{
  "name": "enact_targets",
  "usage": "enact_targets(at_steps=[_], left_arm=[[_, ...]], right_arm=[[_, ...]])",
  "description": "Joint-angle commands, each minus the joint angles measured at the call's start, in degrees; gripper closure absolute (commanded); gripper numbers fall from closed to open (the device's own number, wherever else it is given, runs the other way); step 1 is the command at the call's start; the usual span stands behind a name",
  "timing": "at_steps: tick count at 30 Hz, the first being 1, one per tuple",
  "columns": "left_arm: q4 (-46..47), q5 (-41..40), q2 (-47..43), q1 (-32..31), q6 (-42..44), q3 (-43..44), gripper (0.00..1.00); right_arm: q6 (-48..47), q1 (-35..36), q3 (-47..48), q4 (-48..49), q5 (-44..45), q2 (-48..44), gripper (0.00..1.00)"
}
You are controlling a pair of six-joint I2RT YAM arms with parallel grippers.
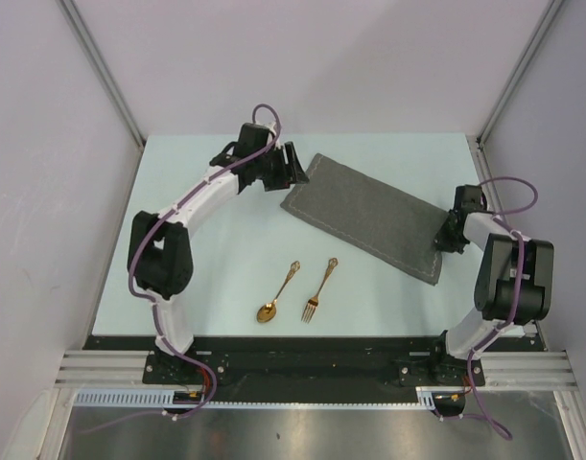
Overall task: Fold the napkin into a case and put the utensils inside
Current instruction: Pick up the rectangle-folded napkin from the center of the board, then fold the rectangle-folded napkin at the center of the board.
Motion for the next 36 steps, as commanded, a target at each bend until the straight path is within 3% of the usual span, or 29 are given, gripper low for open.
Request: enact_targets(at_steps=[1,12,18,24,36], left_arm=[[1.7,1.9,2.3,-0.6,-0.8,-0.3,0.33],[3.3,1.5,3.1,-4.0,-2.2,-1.9,0.34],[3.1,1.6,3.2,-4.4,-2.0,-1.3,0.33],[3.7,1.4,4.3,-4.0,-2.2,-1.0,0.33],[4.0,1.5,1.5,-1.9,-1.9,-4.2,0.33]], right_arm=[[2.0,-2.4,-3.1,0.4,-3.8,-7.4,1.00],[0.9,-12.4,-11.2,-5.4,-3.2,-20.0,1.00],[0.1,-12.5,-8.5,-6.8,-3.2,-21.7,1.00],[-1.1,-0.3,2.4,-7.7,0.3,-18.3,1.00],[9.3,21.5,29.9,-4.5,-9.4,10.6,1.00]])
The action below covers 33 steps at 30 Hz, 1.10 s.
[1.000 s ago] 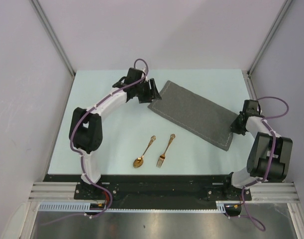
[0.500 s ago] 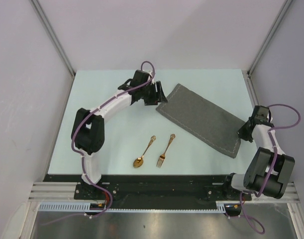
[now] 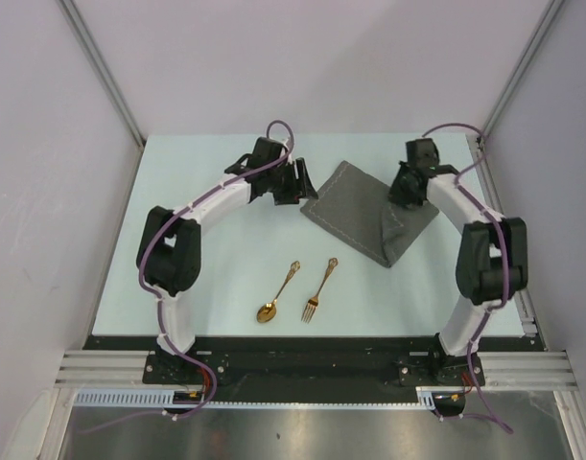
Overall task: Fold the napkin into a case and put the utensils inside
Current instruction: Fold the rectangle-folded napkin at the center of the board.
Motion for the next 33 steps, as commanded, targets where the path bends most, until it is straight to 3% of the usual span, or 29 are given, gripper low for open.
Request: enact_targets(at_steps=[1,8,16,33], left_arm=[[1.3,0.5,-2.8,1.3,-0.3,-0.8,0.33],[1.5,1.2,-1.8,2.4,-0.5,0.0,0.33],[1.6,1.4,-1.2,2.8,-0.5,-0.3,0.33],[2.1,2.5,-0.6,3.2,-0.7,-0.3,0.33]], right_arm=[[4.0,6.0,9.7,1.6,-3.3,8.3,1.00],[5.0,9.6,23.5,2.8,-4.8,20.2,1.00],[5.5,9.6,31.5,4.0,-6.4,28.3,1.00],[6.6,10.4,36.4,4.9,-8.9,33.8,1.00]])
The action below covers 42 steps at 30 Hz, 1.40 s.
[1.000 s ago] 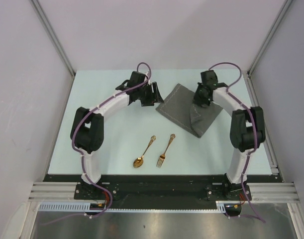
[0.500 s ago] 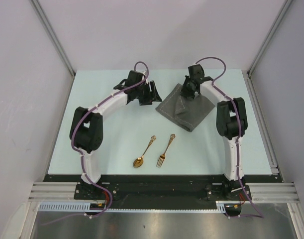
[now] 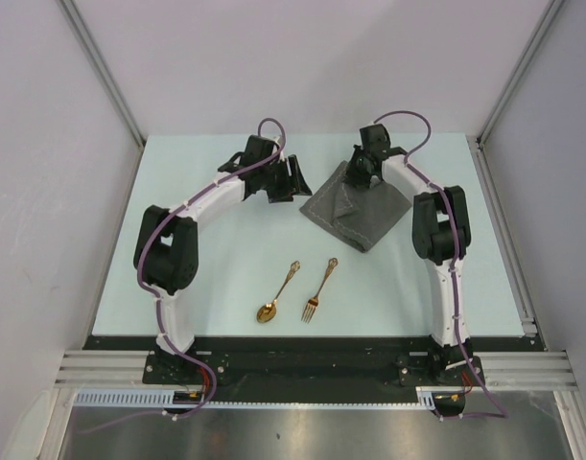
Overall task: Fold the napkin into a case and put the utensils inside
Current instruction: Fold the rectangle-folded napkin at the center of the board.
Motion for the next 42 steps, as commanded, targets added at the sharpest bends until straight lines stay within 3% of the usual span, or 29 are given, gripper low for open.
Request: enact_targets(at_steps=[1,24,27,30,33,36,42], left_arm=[[1.9,1.7,-0.7,0.4,-0.5,0.4,0.33],[2.0,2.2,-1.1,0.7,-0.5,0.2,0.33],[1.9,2.2,-1.1,0.8,-0.2,0.2,0.33],[2.1,1.1,-1.6,0.7,1.0,0.1,0.31],[3.5,0.6,-2.0,0.2,1.8,-0.7,0.30],[3.6,0.6,-1.5,-0.8,2.4,-0.4,0.29],[2.6,2.2,1.8,-4.8,5.5,4.8,0.29]], right_arm=[[0.8,0.8,4.4,1.5,-1.4,2.3,1.00],[0.9,1.1,7.6,1.2,-3.9,5.8,1.00],[0.1,1.1,8.5,1.4,-6.4,6.5,0.90],[-1.0,1.1,11.0,1.3,-10.5,6.6,0.67],[-1.2,0.9,14.6,0.4,-14.1,5.3,0.56],[-3.1,0.0,16.7,-2.2,-14.6,2.0,0.48],[-6.7,-4.0,11.8,-6.0,-15.7,-6.5,0.45]])
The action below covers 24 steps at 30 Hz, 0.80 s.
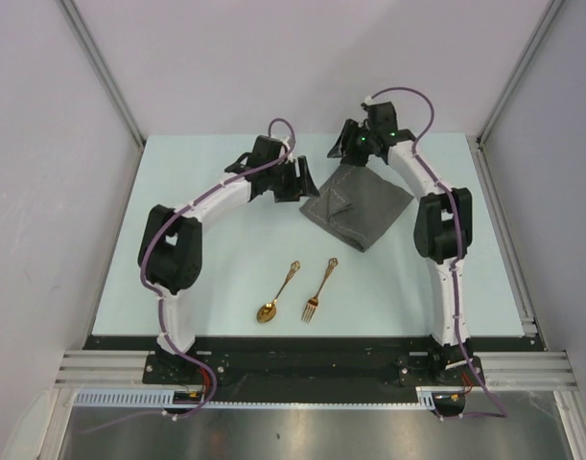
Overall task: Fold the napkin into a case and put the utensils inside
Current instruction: Fold the rectangle-folded napkin at the center of the board.
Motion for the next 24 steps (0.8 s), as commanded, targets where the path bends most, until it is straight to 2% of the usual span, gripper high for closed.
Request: enact_targets(at_steps=[1,3,4,5,10,15,18,24], left_arm=[[1.0,1.6,2.1,-4.6,3.7,6.6,0.29],[-1.1,0.3,4.7,-6.1,5.3,9.9,0.30],[-3.2,-1.1,5.5,-7.0,5.4,12.8,0.30],[-3.5,-1.0,6.6,-7.3,4.8,13.4,0.29],[-0.9,-1.0,6.5,-7.3,2.3,10.9,0.29],[1.9,-3.1,1.4,-6.6,1.5,4.0,0.31],[4.8,-1.2,-1.1,-4.7,-0.4,0.3,0.31],[6.0,0.7,-4.2,-2.2,-2.0,-3.8,0.31]], right_arm=[[-4.3,-3.6,-3.2,-4.1,-2.0,-10.7,0.45],[-5.1,-4.9,-8.5,-3.0,-1.9,-13.8,0.45],[-5.4,-5.4,-16.0,-1.0,-2.8,-17.3,0.45],[-6.0,-6.0,-19.2,2.9,-4.8,-18.7,0.45],[-5.9,-6.6,-35.1,11.1,-11.1,-22.2,0.38],[-3.8,-6.0,-40.8,18.9,-14.7,-21.1,0.34],[-2.1,-5.9,-43.4,22.1,-16.1,-20.6,0.31],[-0.7,-4.8,-43.8,24.9,-16.6,-17.2,0.33]])
